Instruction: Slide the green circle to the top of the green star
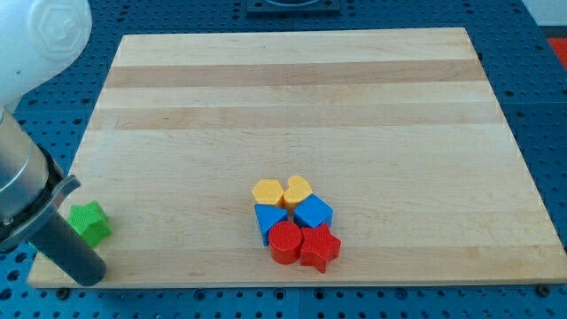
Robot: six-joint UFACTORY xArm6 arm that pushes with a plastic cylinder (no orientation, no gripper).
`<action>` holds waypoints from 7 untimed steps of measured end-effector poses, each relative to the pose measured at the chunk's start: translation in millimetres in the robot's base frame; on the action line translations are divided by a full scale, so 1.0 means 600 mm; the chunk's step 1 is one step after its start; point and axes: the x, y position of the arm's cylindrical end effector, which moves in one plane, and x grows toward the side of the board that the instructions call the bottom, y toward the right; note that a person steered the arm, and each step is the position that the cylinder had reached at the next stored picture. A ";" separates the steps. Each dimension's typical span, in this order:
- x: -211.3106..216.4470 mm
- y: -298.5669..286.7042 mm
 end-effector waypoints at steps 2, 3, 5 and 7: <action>-0.003 -0.118; -0.009 -0.124; -0.059 -0.128; -0.170 -0.095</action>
